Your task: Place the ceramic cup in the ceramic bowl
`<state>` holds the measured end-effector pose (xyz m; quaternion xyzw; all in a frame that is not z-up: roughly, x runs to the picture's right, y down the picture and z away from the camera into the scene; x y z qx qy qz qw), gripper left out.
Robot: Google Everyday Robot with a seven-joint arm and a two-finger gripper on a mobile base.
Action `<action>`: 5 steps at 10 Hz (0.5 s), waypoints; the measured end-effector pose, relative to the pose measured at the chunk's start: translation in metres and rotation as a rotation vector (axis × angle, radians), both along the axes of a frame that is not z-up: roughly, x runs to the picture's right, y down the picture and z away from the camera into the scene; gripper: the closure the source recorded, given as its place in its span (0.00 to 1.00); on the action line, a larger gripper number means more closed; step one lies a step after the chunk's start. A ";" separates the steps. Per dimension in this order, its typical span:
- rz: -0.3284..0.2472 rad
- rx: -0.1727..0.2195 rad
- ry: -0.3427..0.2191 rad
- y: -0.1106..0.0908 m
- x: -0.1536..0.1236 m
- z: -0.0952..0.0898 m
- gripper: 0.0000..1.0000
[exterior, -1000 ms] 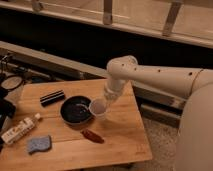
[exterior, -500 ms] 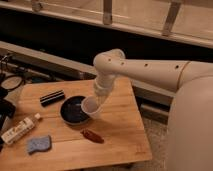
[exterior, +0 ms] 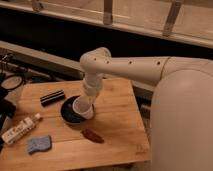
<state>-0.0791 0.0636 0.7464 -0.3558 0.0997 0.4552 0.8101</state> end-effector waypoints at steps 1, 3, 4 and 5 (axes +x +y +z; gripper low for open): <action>-0.012 -0.003 -0.003 0.002 0.000 0.000 0.95; -0.027 -0.003 -0.015 0.006 -0.010 0.005 0.95; -0.034 -0.004 -0.021 0.011 -0.014 0.011 0.95; -0.041 -0.005 -0.023 0.014 -0.017 0.015 0.95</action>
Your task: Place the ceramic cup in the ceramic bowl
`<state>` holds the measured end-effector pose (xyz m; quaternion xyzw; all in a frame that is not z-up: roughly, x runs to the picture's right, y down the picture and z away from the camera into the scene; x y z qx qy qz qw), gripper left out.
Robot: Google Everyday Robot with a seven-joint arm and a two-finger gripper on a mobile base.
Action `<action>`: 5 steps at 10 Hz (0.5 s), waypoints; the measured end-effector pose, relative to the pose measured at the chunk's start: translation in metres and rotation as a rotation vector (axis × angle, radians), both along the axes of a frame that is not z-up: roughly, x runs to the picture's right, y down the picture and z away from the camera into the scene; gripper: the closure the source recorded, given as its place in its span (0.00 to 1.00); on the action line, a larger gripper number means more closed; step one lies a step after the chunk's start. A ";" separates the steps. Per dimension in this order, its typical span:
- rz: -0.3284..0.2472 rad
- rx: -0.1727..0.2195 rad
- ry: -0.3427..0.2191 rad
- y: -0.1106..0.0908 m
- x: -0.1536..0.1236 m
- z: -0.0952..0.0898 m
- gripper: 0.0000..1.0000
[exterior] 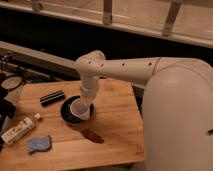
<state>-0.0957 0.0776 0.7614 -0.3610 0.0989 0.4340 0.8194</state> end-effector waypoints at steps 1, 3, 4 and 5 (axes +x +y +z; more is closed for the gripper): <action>-0.004 0.000 -0.002 0.001 -0.002 0.001 0.95; -0.020 -0.001 -0.006 0.006 -0.003 0.007 0.95; -0.029 -0.001 -0.006 0.011 -0.004 0.013 0.95; -0.039 -0.001 -0.009 0.017 -0.007 0.019 0.95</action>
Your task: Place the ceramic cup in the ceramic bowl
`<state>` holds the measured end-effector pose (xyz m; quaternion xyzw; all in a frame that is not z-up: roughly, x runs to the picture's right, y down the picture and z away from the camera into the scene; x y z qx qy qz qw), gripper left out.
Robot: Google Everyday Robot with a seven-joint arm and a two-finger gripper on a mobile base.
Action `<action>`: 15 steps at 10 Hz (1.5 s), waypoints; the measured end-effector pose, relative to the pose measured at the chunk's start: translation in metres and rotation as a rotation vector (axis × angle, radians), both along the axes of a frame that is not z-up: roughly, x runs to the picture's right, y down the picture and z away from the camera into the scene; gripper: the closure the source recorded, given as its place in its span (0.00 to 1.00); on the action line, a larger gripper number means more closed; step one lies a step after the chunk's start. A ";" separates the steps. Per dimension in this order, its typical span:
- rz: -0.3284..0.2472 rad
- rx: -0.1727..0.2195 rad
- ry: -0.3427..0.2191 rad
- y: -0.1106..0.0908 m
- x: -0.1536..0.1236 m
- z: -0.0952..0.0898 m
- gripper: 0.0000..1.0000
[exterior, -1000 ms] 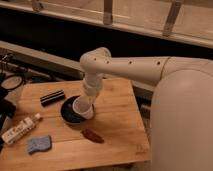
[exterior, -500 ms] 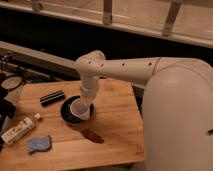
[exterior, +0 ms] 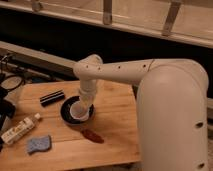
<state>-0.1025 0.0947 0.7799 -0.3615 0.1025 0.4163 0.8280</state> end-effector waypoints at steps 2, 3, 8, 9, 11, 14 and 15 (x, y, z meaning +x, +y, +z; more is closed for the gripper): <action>-0.005 0.001 -0.004 0.002 -0.003 0.002 0.95; -0.012 -0.001 -0.002 0.003 -0.002 0.004 0.95; -0.043 -0.001 -0.003 0.015 -0.009 0.017 0.95; -0.050 -0.002 -0.005 0.015 -0.009 0.018 0.93; -0.067 -0.005 -0.010 0.017 -0.013 0.020 0.74; -0.084 -0.006 -0.014 0.018 -0.017 0.022 0.43; -0.089 -0.006 -0.015 0.018 -0.018 0.022 0.34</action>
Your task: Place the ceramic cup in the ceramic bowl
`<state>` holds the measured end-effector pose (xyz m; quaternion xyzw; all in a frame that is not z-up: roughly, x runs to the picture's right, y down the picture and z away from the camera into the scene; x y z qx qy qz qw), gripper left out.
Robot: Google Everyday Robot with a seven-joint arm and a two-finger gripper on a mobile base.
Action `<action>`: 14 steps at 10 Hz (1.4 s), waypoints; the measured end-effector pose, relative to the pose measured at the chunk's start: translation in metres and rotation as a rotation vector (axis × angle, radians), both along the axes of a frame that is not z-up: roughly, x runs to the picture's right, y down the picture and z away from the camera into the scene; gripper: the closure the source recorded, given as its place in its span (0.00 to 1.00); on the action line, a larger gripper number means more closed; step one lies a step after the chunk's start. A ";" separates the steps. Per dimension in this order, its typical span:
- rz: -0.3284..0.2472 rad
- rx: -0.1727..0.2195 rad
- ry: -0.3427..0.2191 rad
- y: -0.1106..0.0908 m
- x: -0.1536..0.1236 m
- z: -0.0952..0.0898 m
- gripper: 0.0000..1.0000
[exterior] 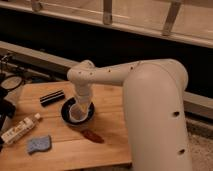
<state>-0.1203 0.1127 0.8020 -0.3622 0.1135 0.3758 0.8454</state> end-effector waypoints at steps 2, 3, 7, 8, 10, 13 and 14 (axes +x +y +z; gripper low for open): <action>-0.010 -0.002 -0.004 0.000 -0.003 0.000 0.21; -0.013 -0.002 -0.006 0.000 -0.004 0.000 0.20; -0.029 -0.002 -0.012 0.000 -0.008 -0.001 0.01; -0.033 0.000 -0.011 -0.001 -0.008 -0.002 0.01; -0.037 0.009 -0.015 -0.004 -0.010 -0.008 0.01; -0.018 0.052 -0.023 -0.034 -0.007 -0.026 0.01; -0.019 0.062 -0.024 -0.039 -0.007 -0.028 0.01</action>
